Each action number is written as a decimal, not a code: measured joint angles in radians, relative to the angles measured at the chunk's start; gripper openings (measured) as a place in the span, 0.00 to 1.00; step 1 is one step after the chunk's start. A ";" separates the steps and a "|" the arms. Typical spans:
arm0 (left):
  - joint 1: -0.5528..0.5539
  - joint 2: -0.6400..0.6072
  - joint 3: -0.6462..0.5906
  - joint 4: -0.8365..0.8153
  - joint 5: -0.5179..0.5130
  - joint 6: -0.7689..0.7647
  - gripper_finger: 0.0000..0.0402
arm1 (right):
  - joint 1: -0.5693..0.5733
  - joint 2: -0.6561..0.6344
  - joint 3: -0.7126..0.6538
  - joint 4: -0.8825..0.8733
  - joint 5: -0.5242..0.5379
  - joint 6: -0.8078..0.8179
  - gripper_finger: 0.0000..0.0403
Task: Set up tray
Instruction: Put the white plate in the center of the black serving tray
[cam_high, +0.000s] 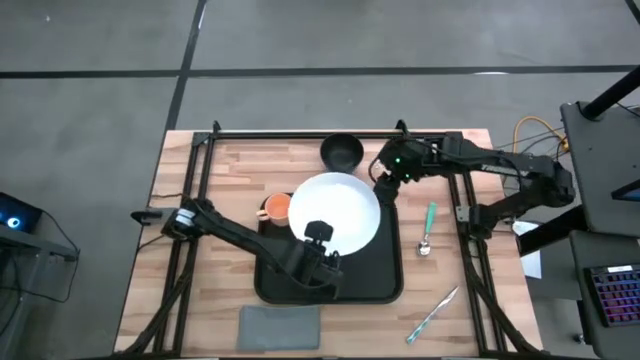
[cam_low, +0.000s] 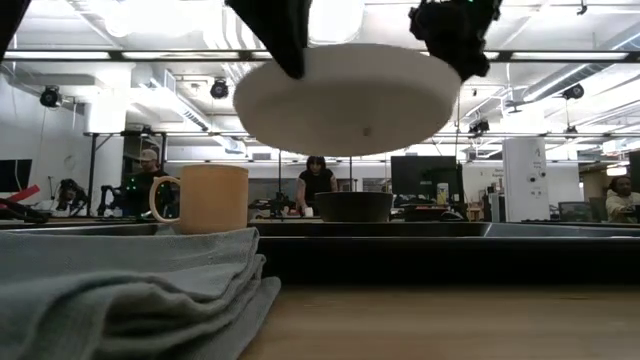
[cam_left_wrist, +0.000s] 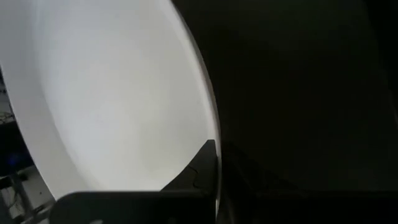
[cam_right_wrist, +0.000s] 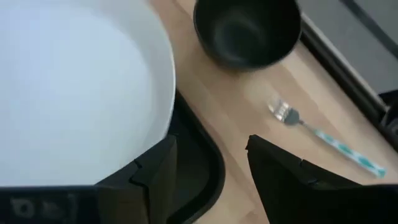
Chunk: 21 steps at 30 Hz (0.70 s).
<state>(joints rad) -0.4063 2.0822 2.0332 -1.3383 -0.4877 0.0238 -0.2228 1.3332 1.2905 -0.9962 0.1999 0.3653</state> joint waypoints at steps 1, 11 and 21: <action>-0.001 0.000 -0.022 0.027 0.000 0.001 0.00 | -0.001 0.002 0.014 0.000 0.000 -0.002 0.46; -0.009 -0.001 -0.250 0.233 0.036 -0.086 0.00 | -0.001 -0.010 0.069 0.004 0.001 -0.025 0.46; -0.028 0.001 -0.353 0.445 0.071 -0.143 0.00 | -0.005 -0.008 0.065 0.005 0.001 -0.029 0.46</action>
<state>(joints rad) -0.4339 2.0829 1.6805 -0.8937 -0.4165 -0.1196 -0.2279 1.3251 1.3552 -0.9909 0.2005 0.3359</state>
